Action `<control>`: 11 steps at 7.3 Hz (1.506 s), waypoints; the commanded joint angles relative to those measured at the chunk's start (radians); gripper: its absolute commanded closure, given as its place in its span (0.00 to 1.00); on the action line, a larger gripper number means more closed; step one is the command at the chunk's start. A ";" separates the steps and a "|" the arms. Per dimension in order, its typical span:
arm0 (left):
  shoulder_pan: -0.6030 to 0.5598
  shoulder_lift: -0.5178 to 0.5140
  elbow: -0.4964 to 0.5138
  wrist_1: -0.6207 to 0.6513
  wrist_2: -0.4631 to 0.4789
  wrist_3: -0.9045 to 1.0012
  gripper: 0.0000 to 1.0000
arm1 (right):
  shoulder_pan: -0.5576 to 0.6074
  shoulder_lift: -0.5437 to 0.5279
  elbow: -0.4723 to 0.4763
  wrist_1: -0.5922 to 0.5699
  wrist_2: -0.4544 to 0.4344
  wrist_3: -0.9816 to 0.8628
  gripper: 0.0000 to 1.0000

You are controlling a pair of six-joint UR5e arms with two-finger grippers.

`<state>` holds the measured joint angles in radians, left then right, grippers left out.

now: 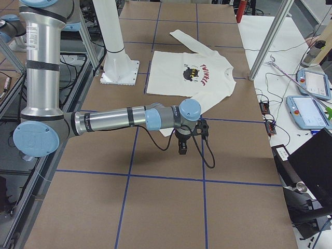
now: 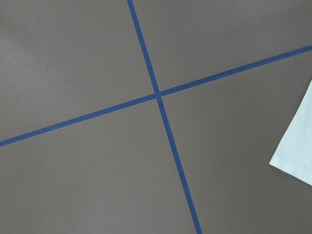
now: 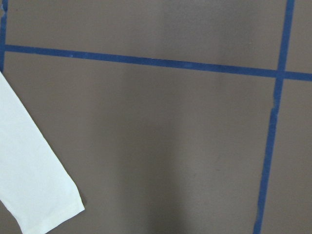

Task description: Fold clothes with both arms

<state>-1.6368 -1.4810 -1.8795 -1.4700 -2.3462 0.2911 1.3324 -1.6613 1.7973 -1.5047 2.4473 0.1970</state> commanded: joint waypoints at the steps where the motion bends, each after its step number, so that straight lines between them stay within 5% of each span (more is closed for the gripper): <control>1: 0.000 0.016 0.006 -0.055 -0.062 -0.001 0.00 | -0.210 -0.055 -0.010 0.348 -0.075 0.367 0.00; 3: 0.002 0.015 0.008 -0.094 -0.068 -0.004 0.00 | -0.420 -0.083 -0.025 0.660 -0.215 0.800 0.01; 4: 0.002 0.016 0.011 -0.099 -0.083 -0.006 0.00 | -0.456 -0.113 -0.029 0.728 -0.226 0.862 0.02; 8: 0.002 0.016 0.011 -0.104 -0.084 -0.061 0.00 | -0.495 -0.114 -0.084 0.732 -0.270 0.864 0.24; 10: 0.002 0.016 0.010 -0.104 -0.084 -0.061 0.00 | -0.501 -0.114 -0.085 0.730 -0.272 0.865 0.44; 11: 0.002 0.016 0.010 -0.104 -0.082 -0.063 0.00 | -0.512 -0.107 -0.091 0.730 -0.274 0.865 0.45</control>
<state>-1.6352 -1.4650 -1.8697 -1.5736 -2.4295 0.2311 0.8315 -1.7736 1.7119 -0.7741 2.1757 1.0613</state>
